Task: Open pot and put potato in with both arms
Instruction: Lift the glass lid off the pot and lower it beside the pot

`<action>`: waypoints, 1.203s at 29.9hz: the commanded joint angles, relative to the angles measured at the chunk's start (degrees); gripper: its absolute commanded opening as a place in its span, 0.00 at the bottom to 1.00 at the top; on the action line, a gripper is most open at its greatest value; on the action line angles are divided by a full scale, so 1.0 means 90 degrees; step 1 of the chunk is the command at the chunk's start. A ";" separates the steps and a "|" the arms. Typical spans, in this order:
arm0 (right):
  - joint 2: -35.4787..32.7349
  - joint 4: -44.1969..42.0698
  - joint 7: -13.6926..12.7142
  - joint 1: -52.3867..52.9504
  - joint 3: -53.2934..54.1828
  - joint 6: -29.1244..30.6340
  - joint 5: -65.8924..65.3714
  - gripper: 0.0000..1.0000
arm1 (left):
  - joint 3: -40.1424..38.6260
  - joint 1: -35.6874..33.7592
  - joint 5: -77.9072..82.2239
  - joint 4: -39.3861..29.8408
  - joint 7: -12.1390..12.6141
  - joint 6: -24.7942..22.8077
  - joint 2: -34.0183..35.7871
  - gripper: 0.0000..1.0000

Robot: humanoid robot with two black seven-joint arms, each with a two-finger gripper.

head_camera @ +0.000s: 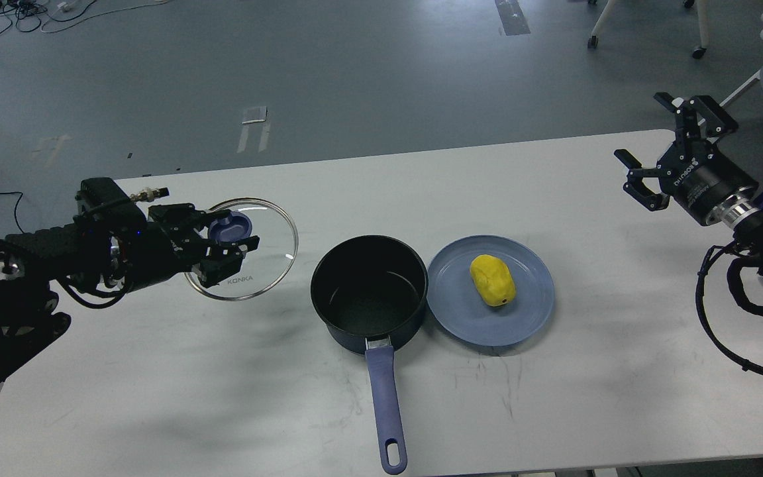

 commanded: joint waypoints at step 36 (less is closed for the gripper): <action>-0.0053 -0.0001 0.0000 -0.0010 0.0037 0.0000 0.0000 1.00 | -0.0053 0.1528 -0.0429 0.1639 -0.0001 0.0808 -0.0510 0.76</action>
